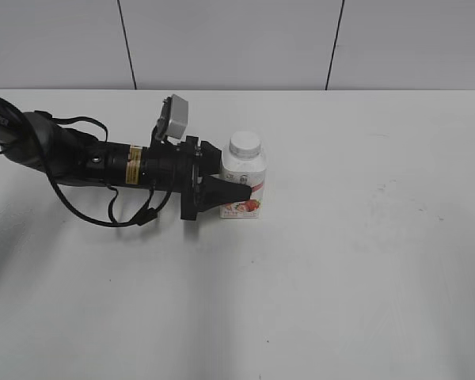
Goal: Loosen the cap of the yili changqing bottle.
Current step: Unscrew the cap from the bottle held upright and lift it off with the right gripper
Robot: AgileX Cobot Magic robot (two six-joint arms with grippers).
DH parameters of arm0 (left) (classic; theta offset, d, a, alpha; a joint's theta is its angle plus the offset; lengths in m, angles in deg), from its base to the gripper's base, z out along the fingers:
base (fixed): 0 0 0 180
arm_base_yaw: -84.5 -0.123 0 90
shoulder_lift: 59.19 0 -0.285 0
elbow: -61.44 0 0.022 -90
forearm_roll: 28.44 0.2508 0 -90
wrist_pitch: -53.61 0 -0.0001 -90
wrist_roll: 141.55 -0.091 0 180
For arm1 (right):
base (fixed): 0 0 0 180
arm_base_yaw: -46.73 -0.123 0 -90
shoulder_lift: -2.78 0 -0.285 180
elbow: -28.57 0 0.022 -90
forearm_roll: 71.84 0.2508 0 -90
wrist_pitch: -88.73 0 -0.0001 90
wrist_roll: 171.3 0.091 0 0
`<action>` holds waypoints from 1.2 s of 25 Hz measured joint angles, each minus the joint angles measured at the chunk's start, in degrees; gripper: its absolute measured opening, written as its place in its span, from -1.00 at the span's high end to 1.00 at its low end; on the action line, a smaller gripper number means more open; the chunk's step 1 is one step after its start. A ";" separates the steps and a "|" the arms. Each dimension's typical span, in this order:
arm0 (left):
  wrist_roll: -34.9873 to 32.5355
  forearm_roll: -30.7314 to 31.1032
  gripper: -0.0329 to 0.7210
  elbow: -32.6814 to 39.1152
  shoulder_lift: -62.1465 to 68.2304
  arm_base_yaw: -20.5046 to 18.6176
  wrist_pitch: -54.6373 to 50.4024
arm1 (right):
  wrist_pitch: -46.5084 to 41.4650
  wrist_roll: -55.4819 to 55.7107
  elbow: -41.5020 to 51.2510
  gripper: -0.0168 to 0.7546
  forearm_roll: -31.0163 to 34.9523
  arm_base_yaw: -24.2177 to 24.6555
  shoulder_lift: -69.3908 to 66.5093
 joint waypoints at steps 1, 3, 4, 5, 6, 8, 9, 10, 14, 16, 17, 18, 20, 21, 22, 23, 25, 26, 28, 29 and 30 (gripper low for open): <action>0.00 0.00 -0.19 0.00 0.00 0.00 0.00 | 0.17 0.07 -0.38 -0.55 0.81 0.00 -2.01; 0.00 0.00 -0.19 0.00 0.00 0.00 0.00 | 0.17 0.12 -1.47 -0.55 1.84 0.00 -6.92; 0.00 0.00 -0.19 0.00 0.00 0.00 0.00 | 0.17 0.17 -2.29 -0.55 2.05 0.00 -9.50; 0.00 0.00 -0.19 0.00 0.00 0.00 0.00 | 0.17 0.17 -3.29 -0.55 2.17 0.00 -11.74; 0.00 0.00 -0.19 0.00 0.00 0.00 0.00 | 0.17 0.17 -4.30 -0.55 2.24 0.00 -14.49; 0.00 0.00 -0.19 0.00 0.00 0.00 0.00 | 0.17 0.31 -7.46 -0.55 2.31 0.00 -19.83; -0.12 0.00 -0.19 0.00 0.00 0.00 0.00 | 0.17 0.61 -9.14 -0.55 2.38 0.00 -22.93; -0.26 0.00 -0.19 0.00 0.00 0.00 0.00 | 0.17 1.28 -11.44 -0.55 2.68 0.00 -26.10; -0.59 0.00 -0.19 0.00 0.00 0.00 0.00 | -2.22 3.93 -22.19 -0.55 4.10 -0.07 -40.47; -0.59 0.05 -0.19 0.00 0.00 0.00 0.10 | -5.05 4.64 -28.06 -0.51 4.22 -0.75 -46.73; -0.59 0.05 -0.19 0.00 0.00 0.00 0.10 | -6.36 5.03 -30.41 -0.47 4.22 -1.35 -49.96; -0.59 0.05 -0.19 0.00 0.00 0.00 0.10 | -7.02 5.23 -33.01 -0.43 4.22 -2.03 -53.06; -0.59 0.05 -0.19 0.00 0.00 0.00 0.10 | -7.33 5.70 -37.12 -0.39 4.22 -4.22 -58.24; -0.59 0.05 -0.19 0.00 0.00 0.00 0.14 | -7.33 6.12 -39.08 -0.37 4.22 -5.36 -60.87; -0.59 0.05 -0.19 0.00 0.00 0.00 0.16 | -7.16 7.19 -40.93 -0.37 4.01 -6.82 -63.02; -0.59 0.05 -0.19 0.00 0.00 0.00 0.16 | -7.10 8.07 -42.73 -0.37 3.72 -8.35 -65.54; -0.64 0.05 -0.19 0.00 0.00 0.00 0.16 | -7.10 10.11 -46.15 -0.36 3.55 -11.11 -70.56; -0.64 0.05 -0.19 0.00 0.00 0.00 0.16 | -7.10 11.39 -47.99 -0.36 3.55 -12.42 -72.60; -0.64 0.05 -0.19 0.00 0.00 0.00 0.16 | -7.10 14.08 -51.41 -0.36 3.54 -14.44 -77.29; -0.64 0.05 -0.19 0.00 0.00 0.00 0.16 | -7.10 15.48 -53.26 -0.36 3.48 -15.35 -79.16; -0.64 0.05 -0.19 0.00 0.00 0.00 0.16 | -7.10 16.79 -55.11 -0.36 3.48 -16.14 -81.28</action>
